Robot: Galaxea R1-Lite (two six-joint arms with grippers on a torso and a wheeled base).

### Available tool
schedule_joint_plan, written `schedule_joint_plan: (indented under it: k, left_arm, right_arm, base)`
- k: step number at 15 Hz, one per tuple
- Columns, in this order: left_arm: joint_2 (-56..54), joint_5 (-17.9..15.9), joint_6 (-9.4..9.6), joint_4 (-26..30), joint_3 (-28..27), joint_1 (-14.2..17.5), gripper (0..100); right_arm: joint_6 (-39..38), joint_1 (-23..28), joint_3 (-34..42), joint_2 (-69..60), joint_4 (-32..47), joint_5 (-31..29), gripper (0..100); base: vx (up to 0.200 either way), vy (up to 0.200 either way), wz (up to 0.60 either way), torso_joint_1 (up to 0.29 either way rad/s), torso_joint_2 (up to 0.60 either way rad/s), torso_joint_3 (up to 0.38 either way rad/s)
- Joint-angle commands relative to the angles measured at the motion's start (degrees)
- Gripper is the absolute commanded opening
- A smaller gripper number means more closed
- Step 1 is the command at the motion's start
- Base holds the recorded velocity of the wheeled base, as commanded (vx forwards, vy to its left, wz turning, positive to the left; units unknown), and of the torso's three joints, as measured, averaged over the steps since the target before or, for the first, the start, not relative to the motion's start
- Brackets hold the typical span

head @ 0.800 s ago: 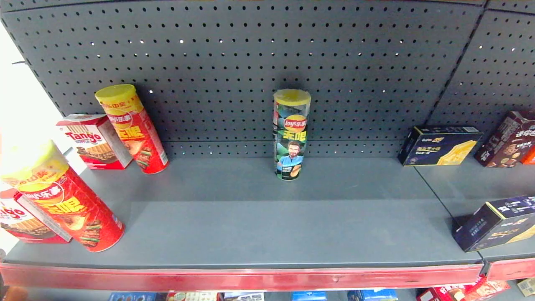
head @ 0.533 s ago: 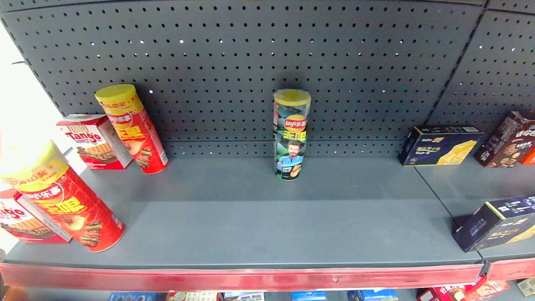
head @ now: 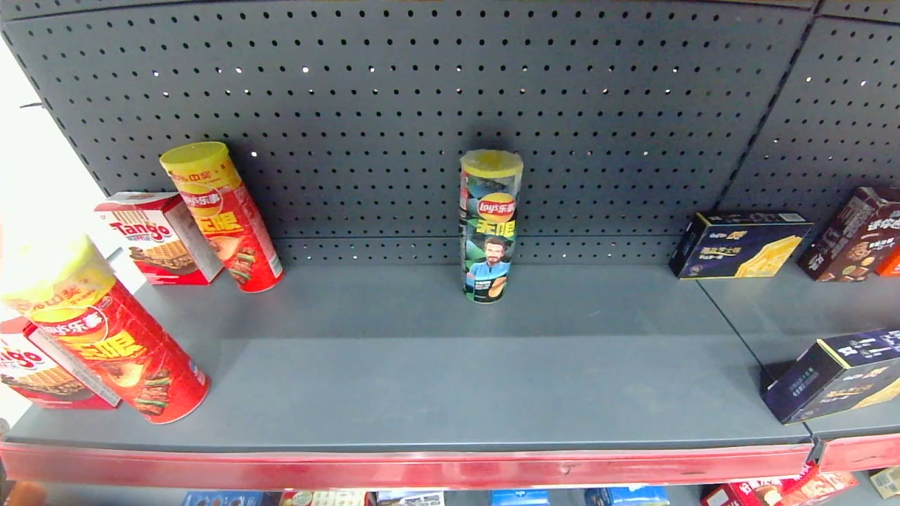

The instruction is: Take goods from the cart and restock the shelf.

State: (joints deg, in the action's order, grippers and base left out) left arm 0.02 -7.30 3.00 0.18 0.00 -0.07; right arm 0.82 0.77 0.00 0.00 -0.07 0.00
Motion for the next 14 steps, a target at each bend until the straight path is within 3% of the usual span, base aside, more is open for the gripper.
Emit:
schedule_joint_plan:
  k: [1, 10, 14]
  left_arm:
    - [0.0, 0.0, -0.01, 0.0, 0.0, 0.0, 100]
    - [0.0, 0.0, 0.08, 0.0, 0.0, 0.0, 100]
    - [0.0, 0.0, -0.01, 0.0, 0.0, 0.0, 100]
  right_arm:
    - [0.2, 0.0, 0.0, 0.0, 0.0, 0.1, 100]
    - [0.2, 0.0, 0.0, 0.0, 0.0, 0.1, 100]
    - [0.2, 0.0, 0.0, 0.0, 0.0, 0.0, 100]
  base:
    - [0.000, 0.000, 0.60, -0.002, 0.00, 0.007]
    - [0.000, 0.000, 0.60, 0.001, 0.00, 0.001]
    - [0.000, 0.000, 0.00, 0.000, 0.00, 0.000]
